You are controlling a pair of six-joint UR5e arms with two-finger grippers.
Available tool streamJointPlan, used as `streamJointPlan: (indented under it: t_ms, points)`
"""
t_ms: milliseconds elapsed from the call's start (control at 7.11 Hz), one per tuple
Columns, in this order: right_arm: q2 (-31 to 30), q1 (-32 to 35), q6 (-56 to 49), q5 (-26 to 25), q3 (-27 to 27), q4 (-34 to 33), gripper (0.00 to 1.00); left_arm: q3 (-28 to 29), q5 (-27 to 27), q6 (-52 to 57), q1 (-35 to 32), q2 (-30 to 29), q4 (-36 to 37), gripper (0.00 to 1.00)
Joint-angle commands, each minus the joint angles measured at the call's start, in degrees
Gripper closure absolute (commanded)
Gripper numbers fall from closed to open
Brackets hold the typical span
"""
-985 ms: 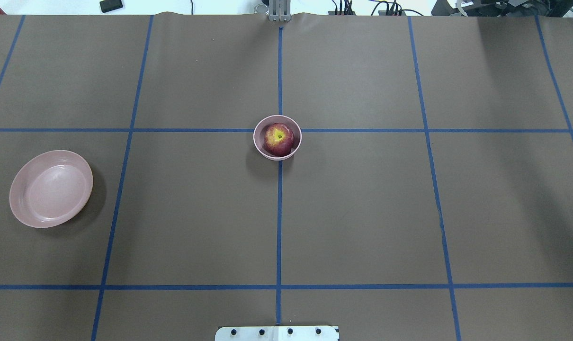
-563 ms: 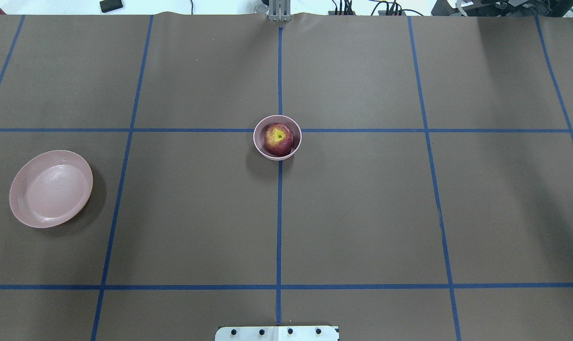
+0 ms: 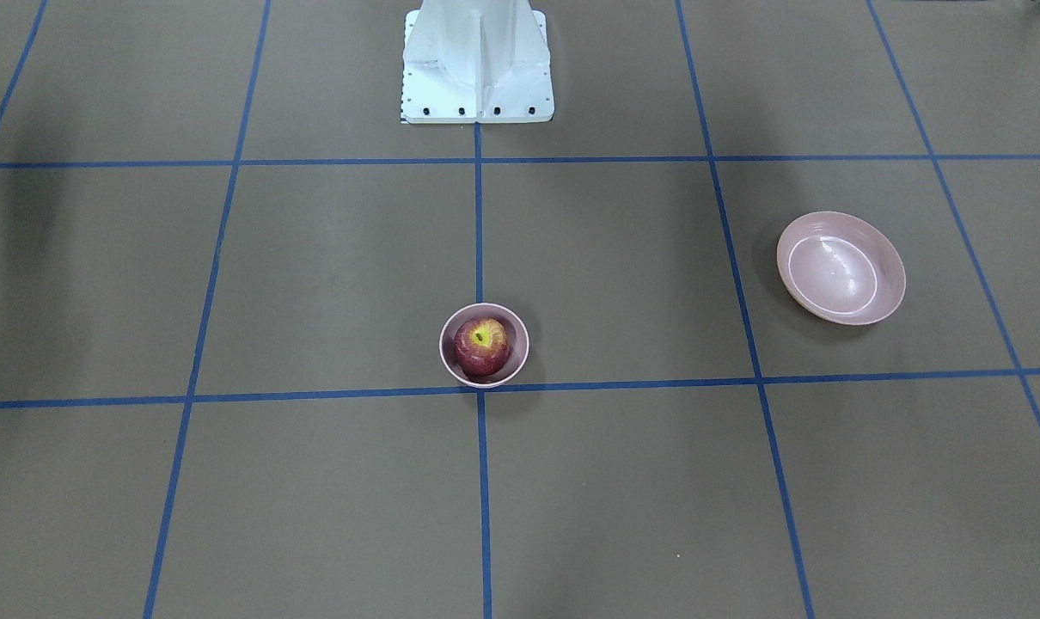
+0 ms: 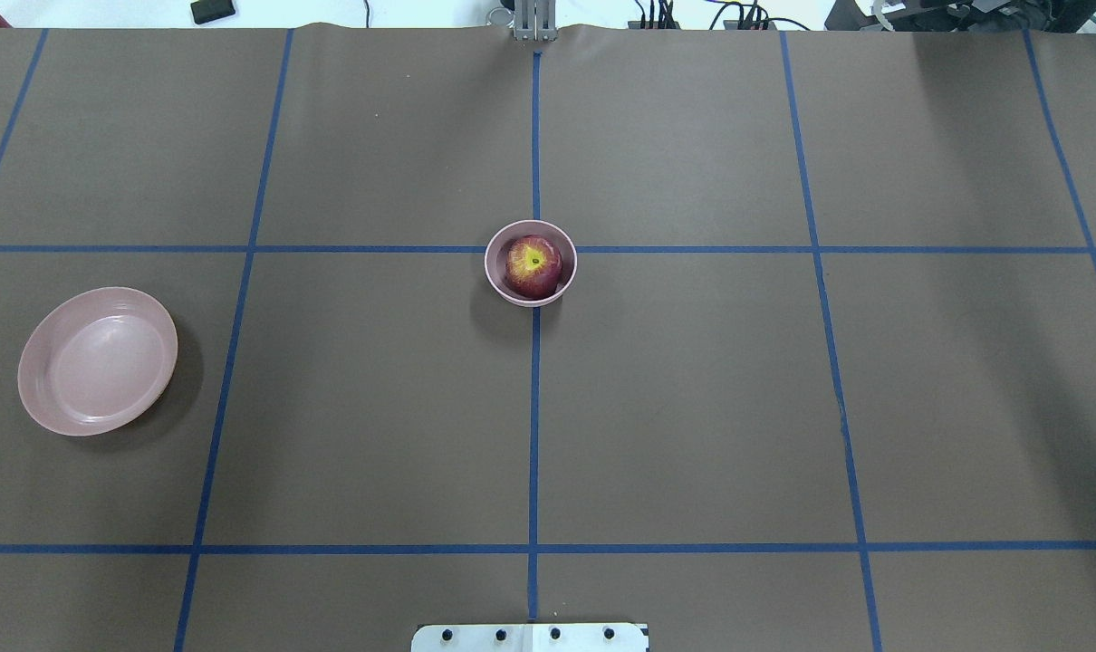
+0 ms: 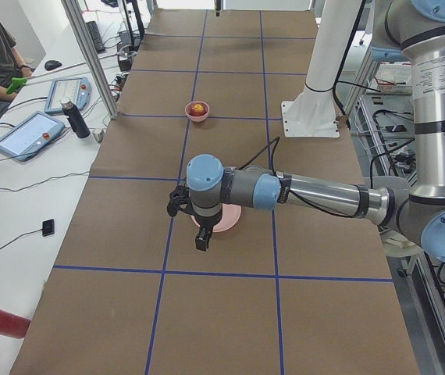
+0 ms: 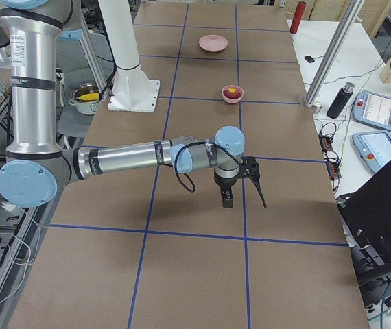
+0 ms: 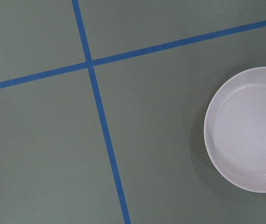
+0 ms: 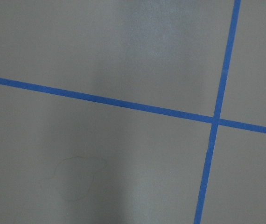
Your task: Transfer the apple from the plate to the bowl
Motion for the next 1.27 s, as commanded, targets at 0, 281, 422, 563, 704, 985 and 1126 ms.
streamJointPlan:
  t_ms: [0,281,422,563,704,985,1126]
  points:
    - [0.0,0.01,0.0,0.14,-0.15,0.05,0.0,-1.16,0.22,-0.1,0.07,-0.17,0.0,0.02]
    - [0.0,0.09,0.0,0.23,0.46,0.05,0.0,-2.3,0.14,0.16,0.07,-1.49,0.0,0.02]
    - [0.35,0.01,0.0,0.23,0.11,0.13,0.0,-2.39,0.14,-0.01,-0.02,-1.41,0.0,0.02]
    - [0.35,0.01,0.0,0.23,0.2,0.22,0.0,-2.31,0.14,-0.01,-0.02,-1.14,0.0,0.02]
    - [0.53,0.01,0.0,0.23,0.2,0.31,0.0,-2.04,0.14,-0.01,-0.02,-1.05,0.0,0.02]
    - [0.44,0.01,0.0,0.06,0.11,0.22,0.0,-1.78,0.14,-0.01,-0.2,-0.18,0.0,0.02]
    - [0.61,0.01,0.0,0.23,0.02,0.31,0.0,-2.3,0.05,-0.27,-0.2,-0.26,0.0,0.02]
